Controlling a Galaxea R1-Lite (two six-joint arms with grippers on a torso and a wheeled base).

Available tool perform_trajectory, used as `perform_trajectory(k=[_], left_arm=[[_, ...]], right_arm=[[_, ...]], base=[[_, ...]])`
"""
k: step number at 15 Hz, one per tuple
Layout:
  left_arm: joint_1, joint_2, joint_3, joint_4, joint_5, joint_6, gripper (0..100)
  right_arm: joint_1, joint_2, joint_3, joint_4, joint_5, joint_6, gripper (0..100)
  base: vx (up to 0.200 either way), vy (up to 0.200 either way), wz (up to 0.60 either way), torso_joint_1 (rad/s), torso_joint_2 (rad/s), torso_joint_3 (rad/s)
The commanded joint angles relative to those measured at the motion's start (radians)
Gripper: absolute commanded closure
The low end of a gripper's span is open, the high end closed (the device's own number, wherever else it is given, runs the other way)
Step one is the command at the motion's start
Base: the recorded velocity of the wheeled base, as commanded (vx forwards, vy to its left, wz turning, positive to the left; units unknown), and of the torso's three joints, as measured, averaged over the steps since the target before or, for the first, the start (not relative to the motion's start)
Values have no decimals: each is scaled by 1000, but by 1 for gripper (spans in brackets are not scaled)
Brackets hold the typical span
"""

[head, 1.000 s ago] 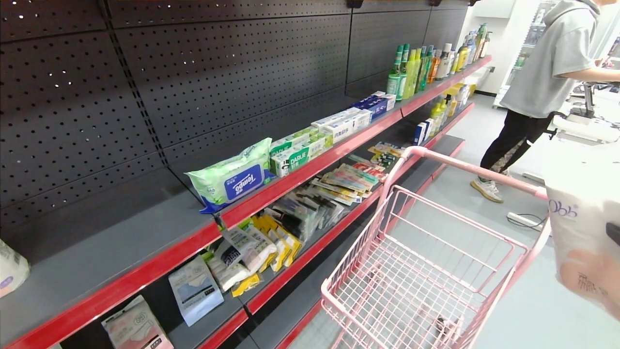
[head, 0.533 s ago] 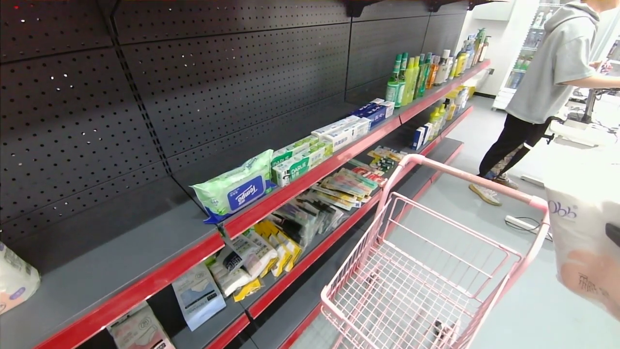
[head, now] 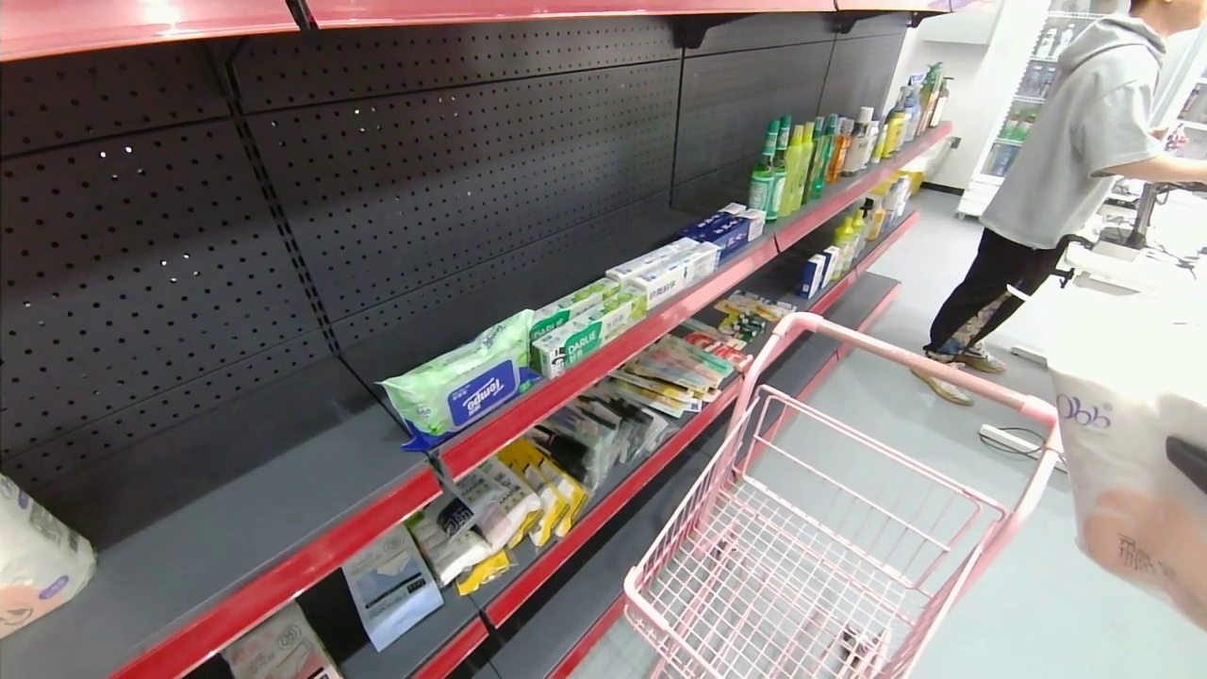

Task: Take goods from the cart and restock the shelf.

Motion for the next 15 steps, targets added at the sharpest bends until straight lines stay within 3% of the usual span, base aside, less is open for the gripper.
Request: perform_trajectory(k=[1, 11, 15], left_arm=[[1, 1, 0, 0, 1, 0, 0], [1, 1, 0, 0, 1, 0, 0], [1, 1, 0, 0, 1, 0, 0]], right_arm=[[-1, 8, -2, -1, 5, 0, 100], [-40, 23, -3, -10, 5, -19, 100], [-41, 23, 0, -8, 5, -19, 100]], base=[[0, 0, 0, 105, -222, -110], [0, 0, 0, 59, -129, -65], [0, 0, 600, 2, 2, 1]])
